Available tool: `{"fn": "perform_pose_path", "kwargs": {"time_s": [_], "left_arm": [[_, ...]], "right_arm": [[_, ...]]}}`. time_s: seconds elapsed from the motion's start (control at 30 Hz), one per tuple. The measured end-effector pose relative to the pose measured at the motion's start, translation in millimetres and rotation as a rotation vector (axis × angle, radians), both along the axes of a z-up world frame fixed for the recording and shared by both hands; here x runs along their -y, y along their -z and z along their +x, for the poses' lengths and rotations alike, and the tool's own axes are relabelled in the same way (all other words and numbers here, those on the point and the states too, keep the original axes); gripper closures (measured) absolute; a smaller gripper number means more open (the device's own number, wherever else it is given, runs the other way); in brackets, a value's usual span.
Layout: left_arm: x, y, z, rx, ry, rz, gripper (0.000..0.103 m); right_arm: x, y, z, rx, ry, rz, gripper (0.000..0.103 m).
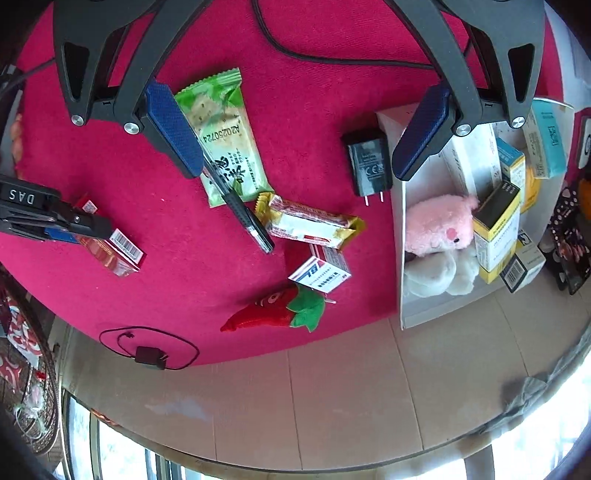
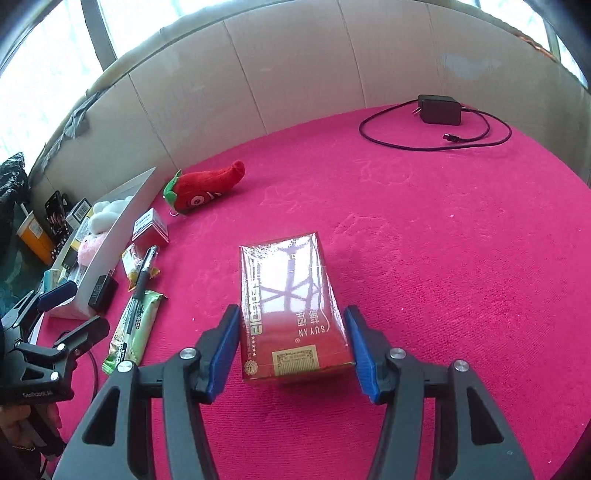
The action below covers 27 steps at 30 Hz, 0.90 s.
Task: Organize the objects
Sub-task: 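Grasp the red Sequoia box with the right gripper while the left grasps the green cracker packet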
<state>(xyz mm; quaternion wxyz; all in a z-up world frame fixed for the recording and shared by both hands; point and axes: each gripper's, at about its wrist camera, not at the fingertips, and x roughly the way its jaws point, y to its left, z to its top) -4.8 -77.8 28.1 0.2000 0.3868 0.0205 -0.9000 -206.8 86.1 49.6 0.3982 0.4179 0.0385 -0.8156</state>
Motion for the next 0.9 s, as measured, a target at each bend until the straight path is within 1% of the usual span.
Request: {"fn": "perform_pose_path", "kwargs": {"time_s": [0.07,0.23,0.3,0.37,0.43,0.5,0.57,0.67,0.8,0.83,0.87,0.9], "left_arm": [[4,5,-3,0.035,-0.022,-0.015,0.0],[3,15,-13,0.108,-0.045,-0.097,0.0],[1,15,-17,0.113,-0.043,-0.121,0.0],[-4,15,-22,0.124,-0.01,-0.124,0.0],[-15,14,-27,0.126,0.027,-0.145,0.0],[-30,14,-29,0.116,0.085,-0.153,0.0],[-40,14,-30,0.104,0.106,-0.163,0.0],[-39,17,-33,0.105,0.09,-0.14,0.0],[-29,22,-33,0.117,0.069,-0.051,0.0],[-30,23,-33,0.116,0.077,-0.029,0.003],[-32,23,-33,0.115,0.091,-0.004,0.009],[-34,25,-34,0.119,0.107,0.017,0.012]], "right_arm": [[-4,0,-2,0.017,-0.003,-0.019,0.047],[-8,2,-6,0.051,0.001,-0.065,0.047],[-9,2,-6,0.058,0.001,-0.075,0.047],[-9,2,-7,0.065,0.001,-0.084,0.046],[-10,2,-7,0.072,0.002,-0.093,0.046],[-11,2,-8,0.078,0.003,-0.1,0.046],[-12,3,-8,0.084,0.004,-0.108,0.046],[-13,3,-9,0.089,0.005,-0.115,0.046],[-13,3,-9,0.092,0.004,-0.12,0.046],[-14,3,-9,0.094,0.004,-0.122,0.046],[-13,3,-9,0.094,0.004,-0.123,0.046],[-13,3,-9,0.095,0.004,-0.123,0.046]]}}
